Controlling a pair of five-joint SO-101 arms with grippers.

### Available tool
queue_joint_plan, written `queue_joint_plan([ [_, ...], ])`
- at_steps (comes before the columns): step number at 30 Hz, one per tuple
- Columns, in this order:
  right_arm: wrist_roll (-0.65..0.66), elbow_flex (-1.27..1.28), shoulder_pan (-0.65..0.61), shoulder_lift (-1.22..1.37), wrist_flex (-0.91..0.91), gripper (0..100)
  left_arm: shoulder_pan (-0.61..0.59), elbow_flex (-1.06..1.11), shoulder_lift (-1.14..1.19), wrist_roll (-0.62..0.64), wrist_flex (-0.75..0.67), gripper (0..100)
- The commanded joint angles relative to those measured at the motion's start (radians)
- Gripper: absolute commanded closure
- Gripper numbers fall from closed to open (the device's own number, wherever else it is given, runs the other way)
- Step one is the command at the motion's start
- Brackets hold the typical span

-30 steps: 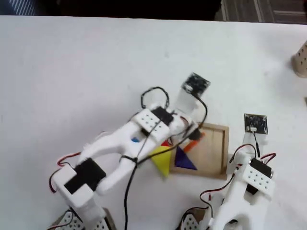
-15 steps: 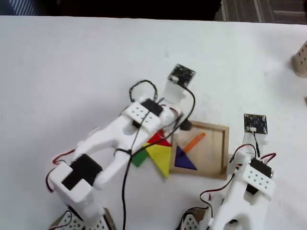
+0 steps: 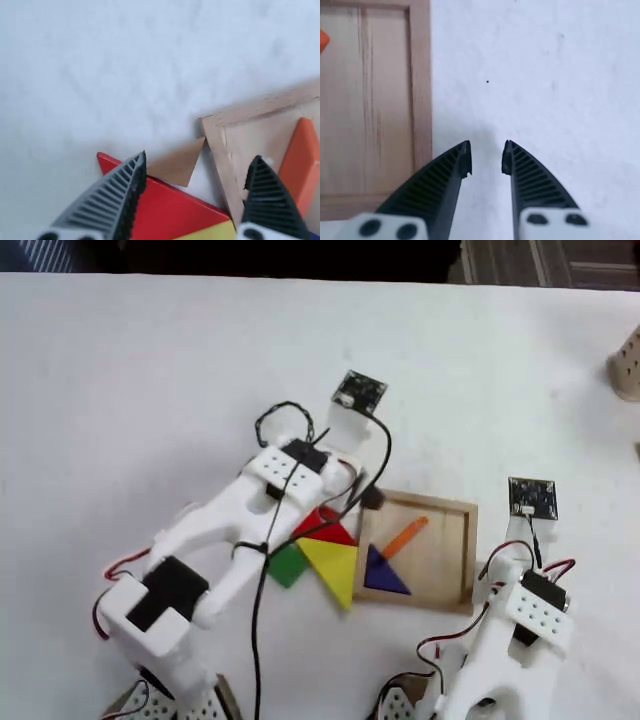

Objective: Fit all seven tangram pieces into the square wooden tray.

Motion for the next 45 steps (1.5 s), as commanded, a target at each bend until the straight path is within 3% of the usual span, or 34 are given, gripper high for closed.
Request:
queue_joint_plan([
  [1, 0.009, -0.003, 0.004, -0.025, -0.008, 89.0, 0.067, -0.044, -0.018, 0.012, 0.034, 68],
  [7, 0.011, -0.003, 0.004, -0.025, -0.008, 89.0, 0.223, -0.041, -0.01, 0.014, 0.052, 68],
  [13, 0.011, -0.003, -0.001, -0.025, -0.008, 89.0, 0.306, 0.025, -0.016, 0.014, 0.003, 68],
  [22, 0.011, -0.003, -0.013, -0.025, -0.008, 89.0, 0.234, 0.018, -0.074, 0.014, 0.003, 68],
  [31, 0.011, -0.003, -0.013, -0.025, -0.008, 89.0, 0.048, 0.075, -0.216, 0.015, -0.003, 68],
  [38, 0.011, -0.003, -0.013, -0.025, -0.008, 89.0, 0.15, 0.118, -0.214, 0.015, -0.012, 68],
  [45, 0.008, -0.003, -0.013, -0.025, -0.007, 89.0, 0.249, 0.218, -0.213, 0.143, -0.272, 68],
])
